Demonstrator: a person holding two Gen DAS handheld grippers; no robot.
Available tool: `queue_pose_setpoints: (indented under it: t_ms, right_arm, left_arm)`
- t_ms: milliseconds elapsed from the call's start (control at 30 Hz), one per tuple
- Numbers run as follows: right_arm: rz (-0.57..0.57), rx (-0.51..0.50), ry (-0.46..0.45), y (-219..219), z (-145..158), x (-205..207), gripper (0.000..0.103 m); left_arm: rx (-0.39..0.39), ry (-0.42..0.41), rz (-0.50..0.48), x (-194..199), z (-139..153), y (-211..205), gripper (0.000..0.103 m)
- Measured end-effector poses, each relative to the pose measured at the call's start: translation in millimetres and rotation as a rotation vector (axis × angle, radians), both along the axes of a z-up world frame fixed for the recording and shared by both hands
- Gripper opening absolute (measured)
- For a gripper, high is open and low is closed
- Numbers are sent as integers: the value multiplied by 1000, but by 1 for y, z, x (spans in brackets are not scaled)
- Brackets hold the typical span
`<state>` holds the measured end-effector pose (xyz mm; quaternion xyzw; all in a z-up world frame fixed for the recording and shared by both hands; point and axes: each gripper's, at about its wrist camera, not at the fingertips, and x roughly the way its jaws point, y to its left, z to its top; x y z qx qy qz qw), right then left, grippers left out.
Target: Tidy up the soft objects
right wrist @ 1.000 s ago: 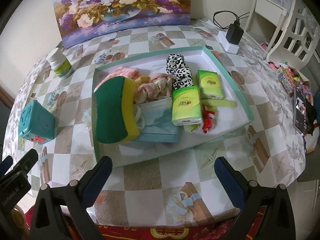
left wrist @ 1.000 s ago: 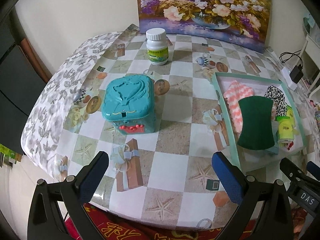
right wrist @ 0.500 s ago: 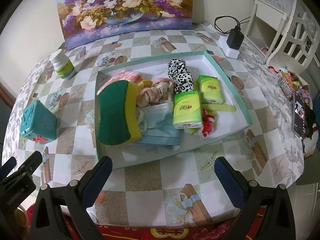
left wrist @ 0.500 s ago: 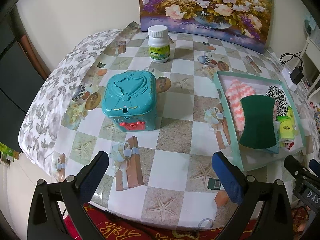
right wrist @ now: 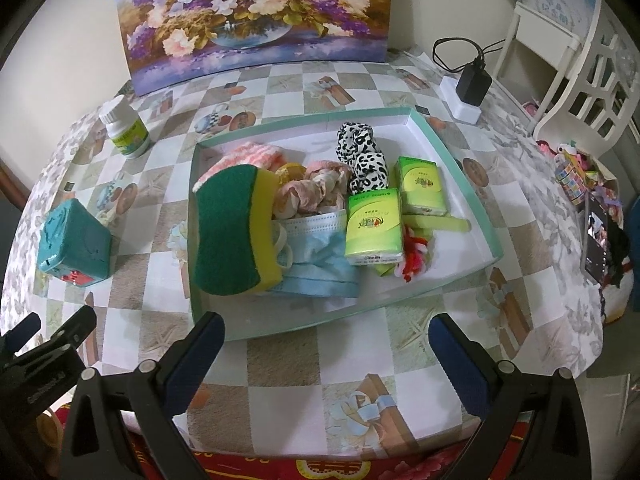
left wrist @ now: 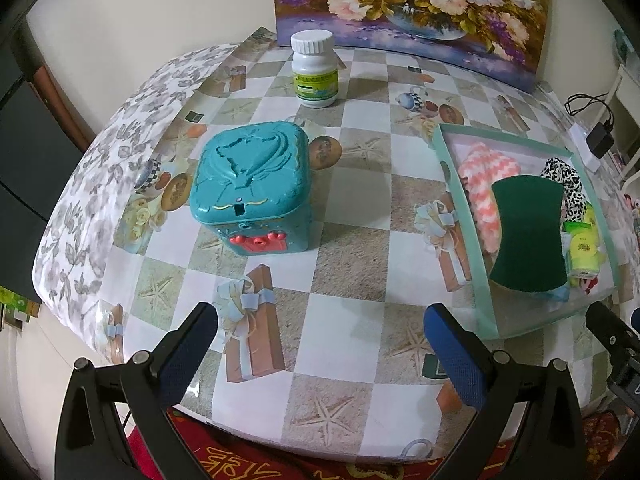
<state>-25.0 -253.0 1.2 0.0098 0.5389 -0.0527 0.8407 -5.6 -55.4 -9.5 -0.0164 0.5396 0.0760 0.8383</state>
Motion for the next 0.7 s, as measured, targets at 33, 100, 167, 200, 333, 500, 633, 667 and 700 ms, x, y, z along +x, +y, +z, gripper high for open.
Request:
queue_pose_setpoints:
  t_ms: [33,100,167,200,333,500,633,667,700]
  right_arm:
    - [2,-4,3,1,0,0,103]
    - [9,-15,5,2,0,1,103]
    - [13,-24,3,4,0,0,103]
    - [15,-26,5,5,0,0,103]
    - [25,-39,18,7,-1,1,103]
    - [33,-47,31,9,-3,1,103]
    - [37,-50,33,10,-3,1,103]
    - [39,-52,35,10,-3,1,103]
    - [40,-53,36,11,-3,2,103]
  left_arm:
    - [1,1,0,0,0,0,103]
    - [2,2,-3,1,-1,0,103]
    - [3,3,-5,2,-1,-1,103]
    - [5,3,-5,2,-1,-1,103]
    - [9,11,-10,4,-4,-1,103]
    - [9,8,-7,5,-3,0,103]
    - [8,5,-8,4,-3,0,103]
    - [8,4,-8,4,-3,0,103]
    - [8,4,-7,5,-2,0,103]
